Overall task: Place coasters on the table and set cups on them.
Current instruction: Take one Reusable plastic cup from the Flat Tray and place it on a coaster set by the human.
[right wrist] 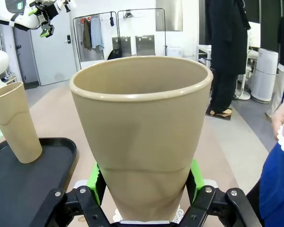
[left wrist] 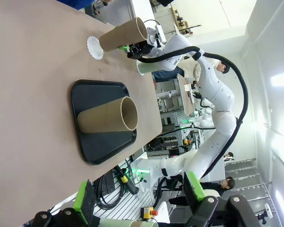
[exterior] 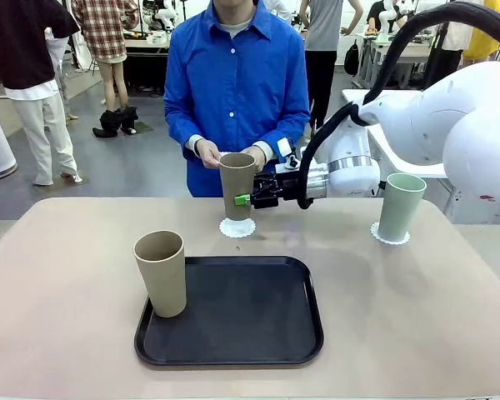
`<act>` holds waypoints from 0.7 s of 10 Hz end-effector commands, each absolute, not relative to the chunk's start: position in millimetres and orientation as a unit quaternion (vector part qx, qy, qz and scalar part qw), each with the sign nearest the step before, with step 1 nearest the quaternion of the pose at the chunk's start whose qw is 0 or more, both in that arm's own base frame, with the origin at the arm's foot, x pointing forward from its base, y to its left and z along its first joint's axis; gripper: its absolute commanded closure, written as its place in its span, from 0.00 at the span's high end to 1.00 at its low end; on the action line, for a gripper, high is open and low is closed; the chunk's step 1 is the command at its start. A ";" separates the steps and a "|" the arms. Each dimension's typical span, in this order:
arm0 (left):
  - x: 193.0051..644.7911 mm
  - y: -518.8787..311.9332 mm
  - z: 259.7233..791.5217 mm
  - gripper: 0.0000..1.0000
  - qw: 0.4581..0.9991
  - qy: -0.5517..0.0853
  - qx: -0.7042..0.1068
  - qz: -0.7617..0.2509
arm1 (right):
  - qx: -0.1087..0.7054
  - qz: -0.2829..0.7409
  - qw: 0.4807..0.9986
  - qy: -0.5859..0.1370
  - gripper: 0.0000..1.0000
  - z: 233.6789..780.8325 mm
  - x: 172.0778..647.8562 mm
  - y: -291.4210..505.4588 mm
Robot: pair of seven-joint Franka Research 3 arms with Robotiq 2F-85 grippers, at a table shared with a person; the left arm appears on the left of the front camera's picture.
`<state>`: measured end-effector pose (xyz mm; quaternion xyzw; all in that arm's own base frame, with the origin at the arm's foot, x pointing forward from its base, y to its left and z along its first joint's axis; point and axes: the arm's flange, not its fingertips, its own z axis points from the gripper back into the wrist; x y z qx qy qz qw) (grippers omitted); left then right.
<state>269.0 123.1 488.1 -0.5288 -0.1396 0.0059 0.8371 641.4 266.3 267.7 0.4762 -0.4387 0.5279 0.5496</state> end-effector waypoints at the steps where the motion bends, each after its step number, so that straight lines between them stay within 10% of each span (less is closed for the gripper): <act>1: 268.9 123.5 488.9 1.00 0.831 -0.146 -0.537 0.001 | 0.484 0.526 0.561 -0.418 0.82 266.2 652.4 271.0; 7: 268.9 123.5 488.9 1.00 0.831 -0.146 -0.537 0.001 | 0.492 0.519 0.577 -0.394 0.82 253.5 651.8 272.7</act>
